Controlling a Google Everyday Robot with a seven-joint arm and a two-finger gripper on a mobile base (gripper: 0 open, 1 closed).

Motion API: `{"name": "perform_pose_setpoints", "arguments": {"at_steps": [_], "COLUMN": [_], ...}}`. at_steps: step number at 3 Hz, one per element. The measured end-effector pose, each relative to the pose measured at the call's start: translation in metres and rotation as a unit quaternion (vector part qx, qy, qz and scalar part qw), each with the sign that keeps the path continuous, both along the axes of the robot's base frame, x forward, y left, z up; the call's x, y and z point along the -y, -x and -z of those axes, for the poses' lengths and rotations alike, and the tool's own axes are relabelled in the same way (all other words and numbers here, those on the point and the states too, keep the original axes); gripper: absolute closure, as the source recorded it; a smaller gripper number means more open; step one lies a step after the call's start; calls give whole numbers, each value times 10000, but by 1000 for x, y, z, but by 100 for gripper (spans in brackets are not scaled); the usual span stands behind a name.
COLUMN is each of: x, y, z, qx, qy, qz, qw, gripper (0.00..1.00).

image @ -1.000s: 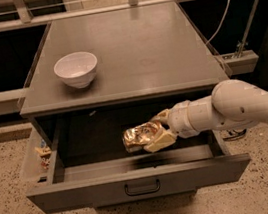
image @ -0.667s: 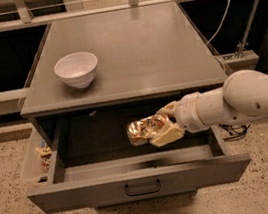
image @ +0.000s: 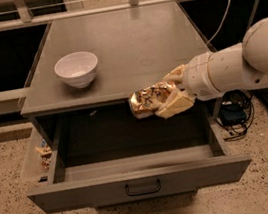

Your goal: Pick orange can from top drawer and place on counter

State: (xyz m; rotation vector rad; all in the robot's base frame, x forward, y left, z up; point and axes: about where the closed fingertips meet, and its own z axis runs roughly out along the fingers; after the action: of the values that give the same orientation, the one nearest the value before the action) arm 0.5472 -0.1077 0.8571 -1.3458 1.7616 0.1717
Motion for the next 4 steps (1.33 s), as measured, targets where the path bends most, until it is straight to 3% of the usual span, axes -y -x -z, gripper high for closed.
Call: {"name": "perform_pose_setpoints", "arguments": {"at_steps": [1, 2, 4], "x": [0, -3, -23], "y": [-1, -14, -97], "z": [-5, -17, -18], "qx": [25, 114, -79], "qy": [-5, 92, -9], "qz": [-12, -252, -1036], "qw": [10000, 9996, 9946], "gripper": [100, 100, 100]}}
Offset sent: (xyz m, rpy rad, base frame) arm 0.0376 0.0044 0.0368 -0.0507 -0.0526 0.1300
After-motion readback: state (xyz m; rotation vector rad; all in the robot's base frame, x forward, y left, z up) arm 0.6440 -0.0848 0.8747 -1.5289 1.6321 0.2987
